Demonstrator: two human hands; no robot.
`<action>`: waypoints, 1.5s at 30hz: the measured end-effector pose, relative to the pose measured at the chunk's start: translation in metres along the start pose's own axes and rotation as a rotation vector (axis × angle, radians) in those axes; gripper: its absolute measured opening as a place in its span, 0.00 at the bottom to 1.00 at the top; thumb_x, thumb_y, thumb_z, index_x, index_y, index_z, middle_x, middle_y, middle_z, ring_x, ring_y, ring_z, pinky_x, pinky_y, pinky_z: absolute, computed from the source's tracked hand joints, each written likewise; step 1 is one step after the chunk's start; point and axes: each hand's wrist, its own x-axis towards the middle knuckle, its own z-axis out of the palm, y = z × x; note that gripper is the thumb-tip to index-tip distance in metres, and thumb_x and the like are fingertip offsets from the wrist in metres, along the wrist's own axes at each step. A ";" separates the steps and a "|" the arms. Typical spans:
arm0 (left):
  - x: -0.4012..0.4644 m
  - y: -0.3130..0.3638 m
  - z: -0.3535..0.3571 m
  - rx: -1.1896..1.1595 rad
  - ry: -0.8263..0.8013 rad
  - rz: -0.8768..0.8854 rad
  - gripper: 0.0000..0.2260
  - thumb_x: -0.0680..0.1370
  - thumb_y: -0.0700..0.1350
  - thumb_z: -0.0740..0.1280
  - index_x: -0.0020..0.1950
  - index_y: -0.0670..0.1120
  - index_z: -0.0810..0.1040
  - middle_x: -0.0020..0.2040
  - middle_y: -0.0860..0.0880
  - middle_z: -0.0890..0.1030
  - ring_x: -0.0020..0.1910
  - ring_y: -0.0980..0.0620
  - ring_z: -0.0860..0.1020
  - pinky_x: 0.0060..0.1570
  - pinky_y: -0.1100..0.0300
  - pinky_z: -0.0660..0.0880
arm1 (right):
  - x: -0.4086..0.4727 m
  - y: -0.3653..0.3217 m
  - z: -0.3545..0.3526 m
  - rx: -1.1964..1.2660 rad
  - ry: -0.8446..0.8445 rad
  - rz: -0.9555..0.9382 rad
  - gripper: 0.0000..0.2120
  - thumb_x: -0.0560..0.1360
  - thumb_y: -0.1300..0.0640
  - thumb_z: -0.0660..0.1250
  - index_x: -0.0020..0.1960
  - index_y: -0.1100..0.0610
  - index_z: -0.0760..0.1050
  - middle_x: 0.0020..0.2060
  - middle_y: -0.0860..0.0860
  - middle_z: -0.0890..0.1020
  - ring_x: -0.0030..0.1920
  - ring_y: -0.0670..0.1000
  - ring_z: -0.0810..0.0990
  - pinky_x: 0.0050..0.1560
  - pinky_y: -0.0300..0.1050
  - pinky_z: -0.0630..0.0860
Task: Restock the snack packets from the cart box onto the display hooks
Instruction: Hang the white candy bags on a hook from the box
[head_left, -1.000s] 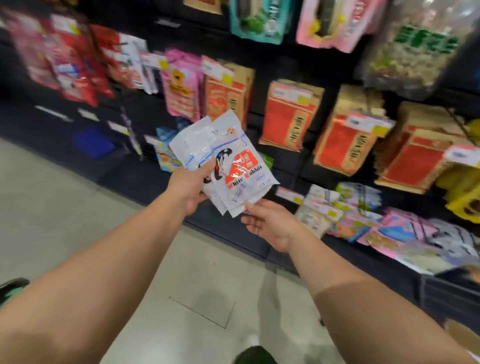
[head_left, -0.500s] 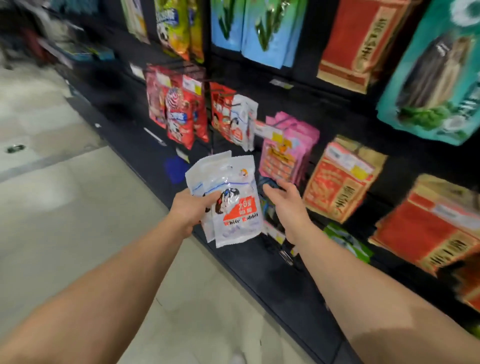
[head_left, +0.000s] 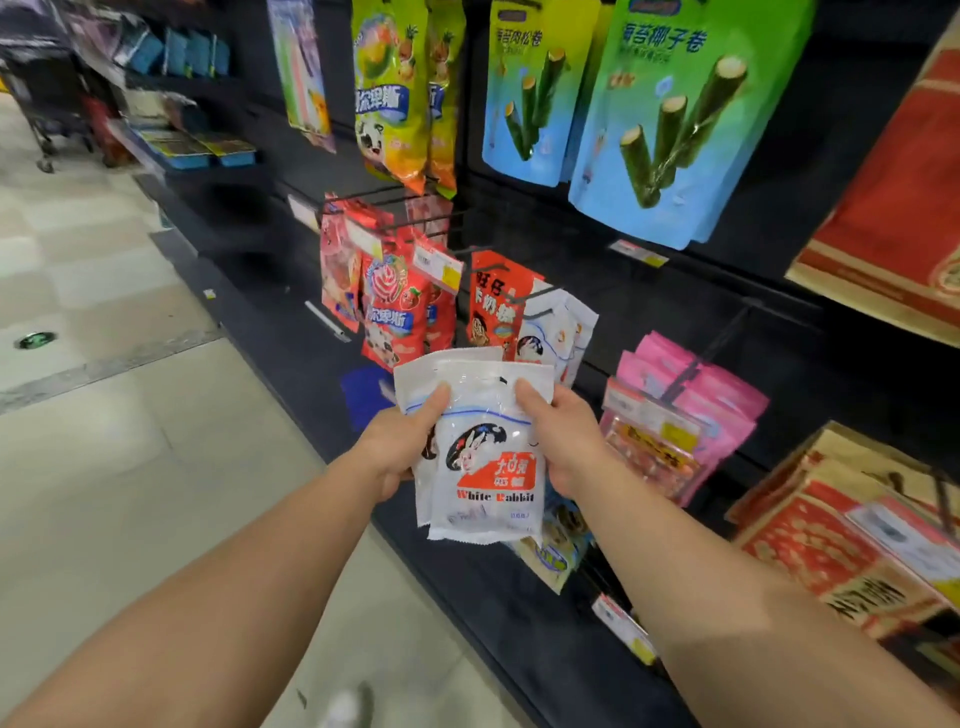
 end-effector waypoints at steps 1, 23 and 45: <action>0.014 0.005 -0.002 0.016 -0.023 -0.006 0.27 0.73 0.65 0.68 0.60 0.46 0.80 0.54 0.45 0.85 0.51 0.43 0.84 0.55 0.44 0.80 | 0.012 0.001 0.005 -0.006 0.029 -0.019 0.09 0.78 0.54 0.66 0.58 0.52 0.77 0.49 0.53 0.85 0.46 0.55 0.85 0.46 0.55 0.83; 0.199 0.049 -0.030 0.170 -0.341 -0.090 0.25 0.73 0.65 0.68 0.54 0.44 0.80 0.50 0.42 0.86 0.48 0.41 0.84 0.54 0.41 0.80 | 0.084 -0.014 0.048 0.012 0.686 -0.175 0.06 0.77 0.54 0.69 0.52 0.53 0.80 0.40 0.49 0.86 0.38 0.51 0.86 0.39 0.48 0.83; 0.200 0.052 -0.047 0.370 -0.628 -0.046 0.20 0.77 0.60 0.66 0.57 0.46 0.81 0.49 0.45 0.87 0.50 0.44 0.85 0.57 0.44 0.79 | 0.126 -0.031 0.039 -0.124 0.926 -0.079 0.06 0.75 0.49 0.69 0.43 0.50 0.78 0.43 0.50 0.84 0.45 0.54 0.84 0.49 0.54 0.82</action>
